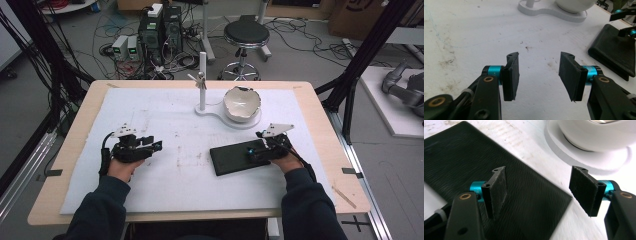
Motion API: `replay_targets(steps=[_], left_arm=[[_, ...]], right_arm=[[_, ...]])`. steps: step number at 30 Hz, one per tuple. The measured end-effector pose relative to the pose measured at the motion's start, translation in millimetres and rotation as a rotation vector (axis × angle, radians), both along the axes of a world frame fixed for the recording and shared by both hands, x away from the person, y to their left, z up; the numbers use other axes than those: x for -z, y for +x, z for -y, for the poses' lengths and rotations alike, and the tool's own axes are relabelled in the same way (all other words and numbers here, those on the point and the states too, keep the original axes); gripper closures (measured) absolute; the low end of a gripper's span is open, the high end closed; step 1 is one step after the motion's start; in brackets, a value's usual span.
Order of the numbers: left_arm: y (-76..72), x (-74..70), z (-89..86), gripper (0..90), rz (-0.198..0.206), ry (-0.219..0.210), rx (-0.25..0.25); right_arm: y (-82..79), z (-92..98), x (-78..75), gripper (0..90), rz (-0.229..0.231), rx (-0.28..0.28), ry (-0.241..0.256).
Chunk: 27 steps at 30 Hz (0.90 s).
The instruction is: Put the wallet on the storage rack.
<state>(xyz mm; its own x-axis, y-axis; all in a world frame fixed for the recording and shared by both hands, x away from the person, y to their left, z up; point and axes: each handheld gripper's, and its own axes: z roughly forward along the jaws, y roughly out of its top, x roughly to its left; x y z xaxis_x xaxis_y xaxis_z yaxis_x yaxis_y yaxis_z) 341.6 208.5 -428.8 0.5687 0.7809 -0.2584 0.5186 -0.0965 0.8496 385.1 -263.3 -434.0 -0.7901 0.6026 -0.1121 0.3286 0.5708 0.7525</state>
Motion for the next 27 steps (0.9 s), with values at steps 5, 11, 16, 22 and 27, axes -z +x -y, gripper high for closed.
replay_targets(steps=[5, 11, 16, 22, 27], left_arm=[[0.8, 2.0, -0.4, 50.5, -0.014, 0.002, -0.005], [0.8, 3.4, -3.6, 50.7, -0.019, -0.004, -0.007], [-0.2, 2.8, -7.0, 50.8, -0.018, -0.007, -0.018], [-1.3, 2.0, -11.2, 50.8, -0.015, -0.008, -0.027], [-1.0, 1.9, -12.3, 50.8, -0.014, -0.011, -0.036]], right_arm=[[20.7, 4.7, 7.6, 27.7, -0.119, -0.078, 0.051], [27.9, 13.0, 8.8, 35.8, -0.213, -0.125, 0.082], [18.6, 12.9, 2.0, 38.8, -0.236, -0.062, 0.034], [5.6, 17.8, -3.7, 43.1, -0.270, 0.015, 0.004], [-18.2, 34.3, -2.9, 46.4, -0.283, 0.000, 0.028]])
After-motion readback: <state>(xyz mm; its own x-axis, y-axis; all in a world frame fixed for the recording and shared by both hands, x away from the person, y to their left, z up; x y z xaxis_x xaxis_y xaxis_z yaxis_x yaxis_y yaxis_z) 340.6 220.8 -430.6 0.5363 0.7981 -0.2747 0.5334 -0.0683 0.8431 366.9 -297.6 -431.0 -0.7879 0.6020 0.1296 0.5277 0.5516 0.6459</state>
